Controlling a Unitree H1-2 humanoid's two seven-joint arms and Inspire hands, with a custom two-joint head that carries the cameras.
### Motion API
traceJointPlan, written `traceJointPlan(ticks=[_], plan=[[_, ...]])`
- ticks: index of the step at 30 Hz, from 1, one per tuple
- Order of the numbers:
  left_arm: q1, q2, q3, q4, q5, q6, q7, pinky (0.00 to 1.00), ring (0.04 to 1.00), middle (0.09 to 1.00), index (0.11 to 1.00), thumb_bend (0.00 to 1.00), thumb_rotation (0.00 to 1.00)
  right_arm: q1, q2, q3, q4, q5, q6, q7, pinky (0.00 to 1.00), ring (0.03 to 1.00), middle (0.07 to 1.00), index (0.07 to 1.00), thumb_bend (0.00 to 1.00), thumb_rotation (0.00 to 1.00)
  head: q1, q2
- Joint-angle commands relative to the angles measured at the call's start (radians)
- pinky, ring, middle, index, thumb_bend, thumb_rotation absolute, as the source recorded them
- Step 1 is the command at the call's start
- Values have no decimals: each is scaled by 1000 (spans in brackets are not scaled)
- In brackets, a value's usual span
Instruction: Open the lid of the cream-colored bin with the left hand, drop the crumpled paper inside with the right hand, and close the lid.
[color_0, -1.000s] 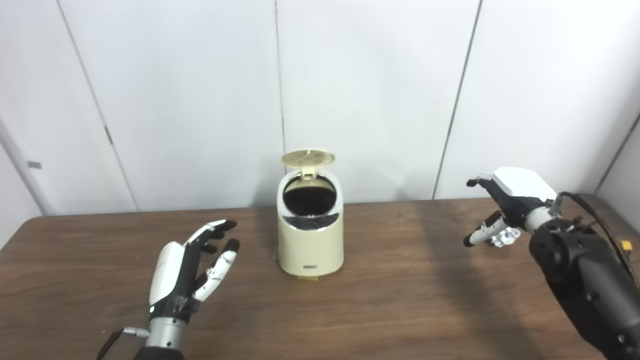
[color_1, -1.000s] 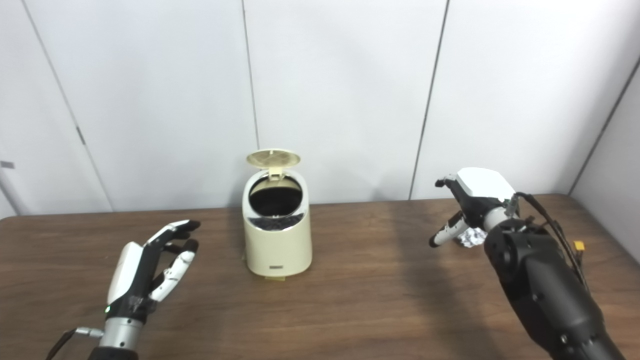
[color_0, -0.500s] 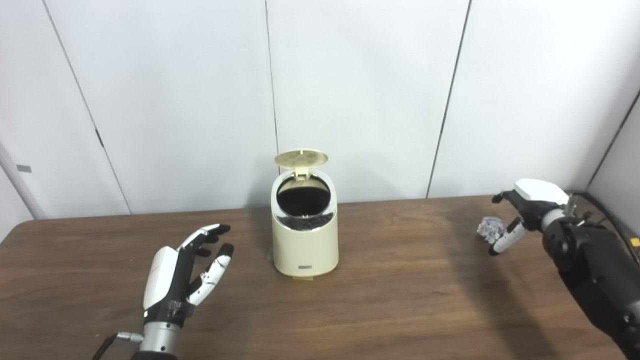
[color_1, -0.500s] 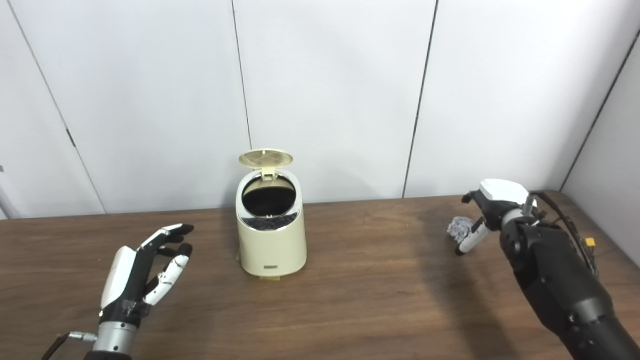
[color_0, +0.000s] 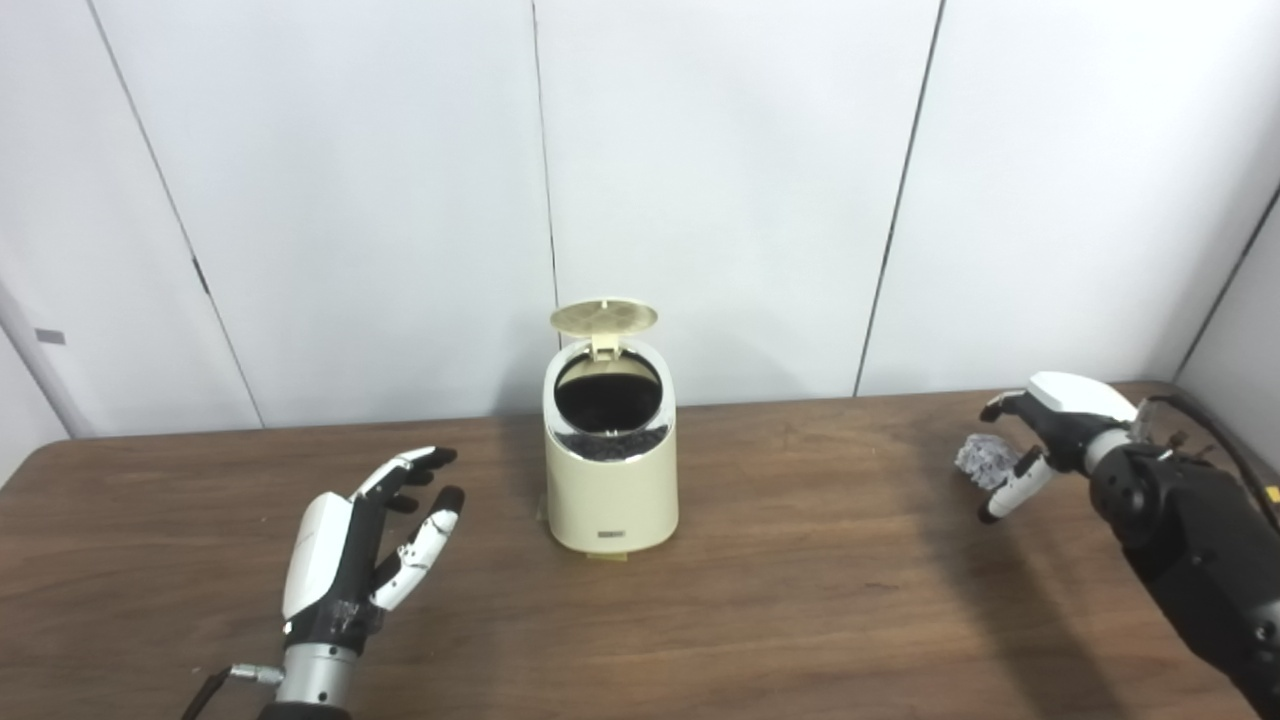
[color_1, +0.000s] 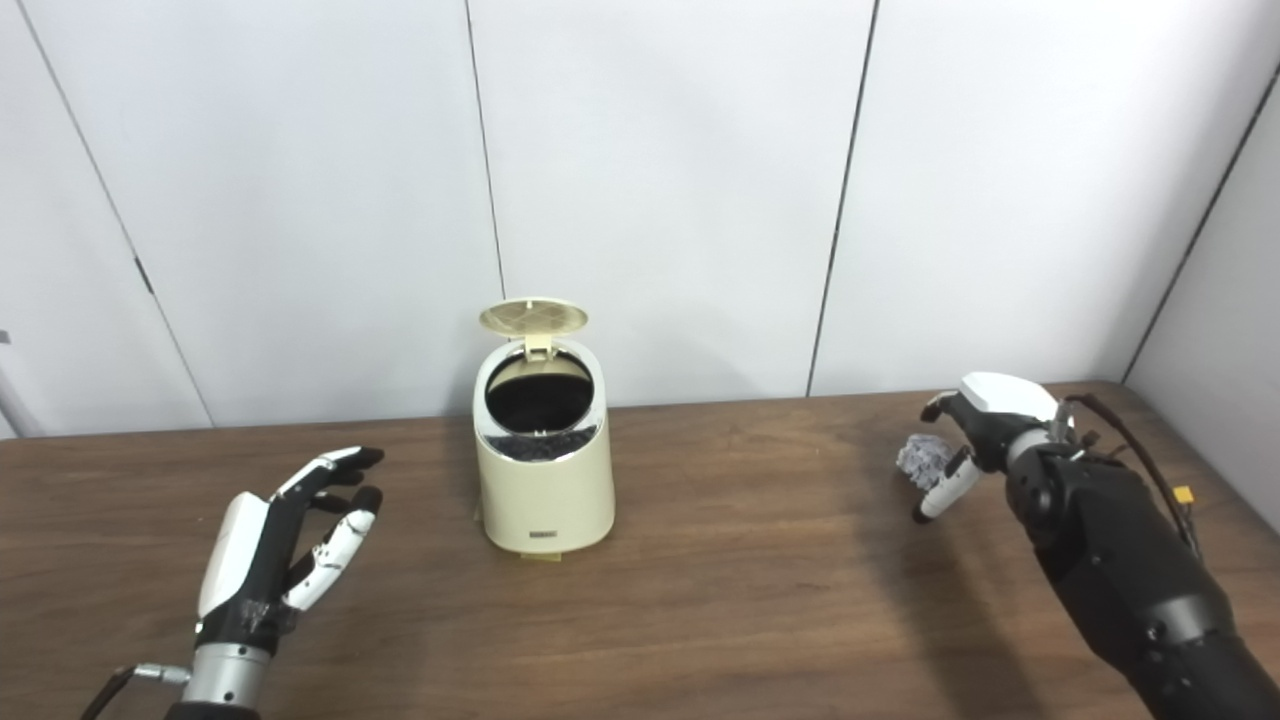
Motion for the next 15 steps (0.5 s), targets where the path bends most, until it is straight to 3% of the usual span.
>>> traceJointPlan(ticks=[1, 5, 9, 15], plan=[[-38, 10, 5, -13, -2, -24, 24, 641, 750, 775, 783, 486, 846, -44, -46, -2, -22, 8, -26, -24, 701, 865, 882, 810, 941, 199, 1, 1], [-37, 7, 5, -18, 0, -21, 25, 643, 751, 775, 783, 485, 850, -60, -58, 31, -23, -6, -31, 4, 795, 892, 872, 812, 909, 202, 1, 5], [-35, 4, 3, -23, 4, -17, 25, 641, 750, 775, 784, 486, 852, -79, -71, 61, -10, -1, -54, 22, 951, 895, 861, 805, 883, 151, 4, 6], [-34, 1, 4, -28, 2, -14, 22, 644, 752, 778, 786, 483, 845, -108, -71, 89, 24, -5, -61, 30, 909, 882, 854, 795, 883, 129, 4, 8]])
